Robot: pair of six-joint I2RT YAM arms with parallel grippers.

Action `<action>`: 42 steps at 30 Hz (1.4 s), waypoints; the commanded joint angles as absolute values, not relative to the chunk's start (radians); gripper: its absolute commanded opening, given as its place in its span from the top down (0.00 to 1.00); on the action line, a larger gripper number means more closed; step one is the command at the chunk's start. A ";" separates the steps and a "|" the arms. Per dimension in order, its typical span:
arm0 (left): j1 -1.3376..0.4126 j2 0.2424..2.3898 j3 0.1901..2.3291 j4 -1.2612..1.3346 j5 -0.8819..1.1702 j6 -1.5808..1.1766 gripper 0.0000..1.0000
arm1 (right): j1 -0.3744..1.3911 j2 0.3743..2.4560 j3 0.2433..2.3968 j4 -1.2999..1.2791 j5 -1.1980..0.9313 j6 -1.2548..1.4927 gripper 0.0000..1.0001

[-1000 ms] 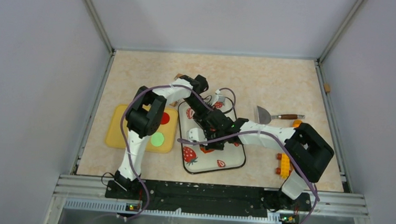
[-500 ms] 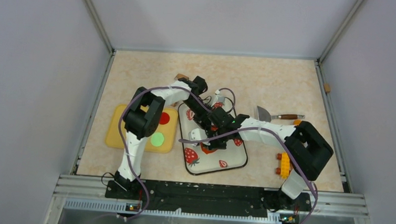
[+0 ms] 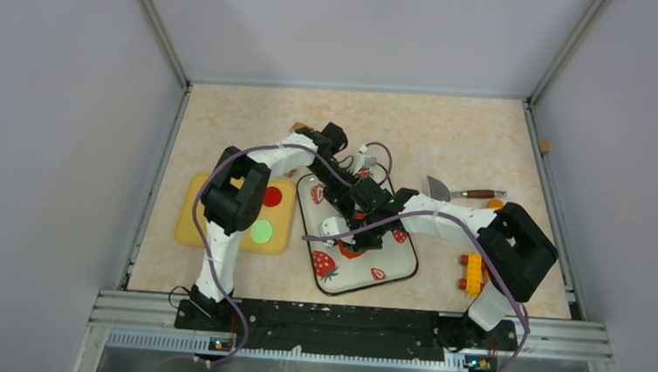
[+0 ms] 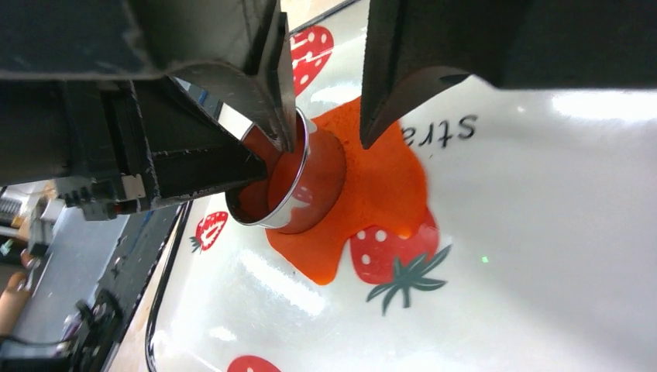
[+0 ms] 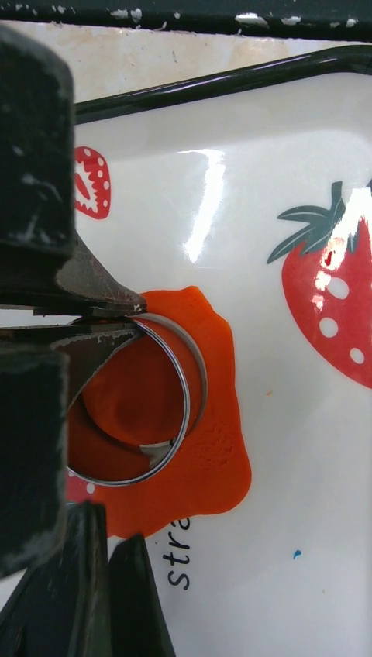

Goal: Roll out the dumpling wrappers from the dough

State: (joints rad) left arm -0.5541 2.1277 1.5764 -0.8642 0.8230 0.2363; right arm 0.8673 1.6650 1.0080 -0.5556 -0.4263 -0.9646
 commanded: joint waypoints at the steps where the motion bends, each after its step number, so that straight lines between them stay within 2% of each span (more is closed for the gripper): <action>1: -0.503 2.004 1.610 -0.785 0.815 0.148 0.58 | 0.861 1.598 0.998 -0.620 -0.441 -0.968 1.00; 6: -0.411 1.940 1.634 -0.748 0.852 0.096 0.53 | 0.861 1.536 1.027 -0.660 -0.463 -0.957 1.00; 17: -0.268 1.933 1.702 -0.838 0.823 0.158 0.51 | 0.827 1.422 1.095 -0.737 -0.512 -0.917 1.00; 22: -0.265 1.881 1.678 -0.840 0.748 0.151 0.50 | 0.675 1.402 1.127 -0.772 -0.499 -0.861 1.00; 26: -0.265 1.813 1.658 -0.829 0.647 0.149 0.50 | 0.528 1.403 1.121 -0.691 -0.429 -0.762 1.00; 33: -0.265 1.710 1.614 -0.820 0.572 0.161 0.49 | 0.348 1.522 1.159 -0.534 -0.339 -0.648 1.00; 42: -0.265 1.659 1.542 -0.838 0.612 0.162 0.47 | 0.313 1.730 1.305 -0.442 -0.311 -0.593 1.00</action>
State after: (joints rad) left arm -0.2646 1.7081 1.5738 -0.8402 0.5938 0.1551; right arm 0.3172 1.6859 1.2175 -0.5144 -0.3138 -0.6250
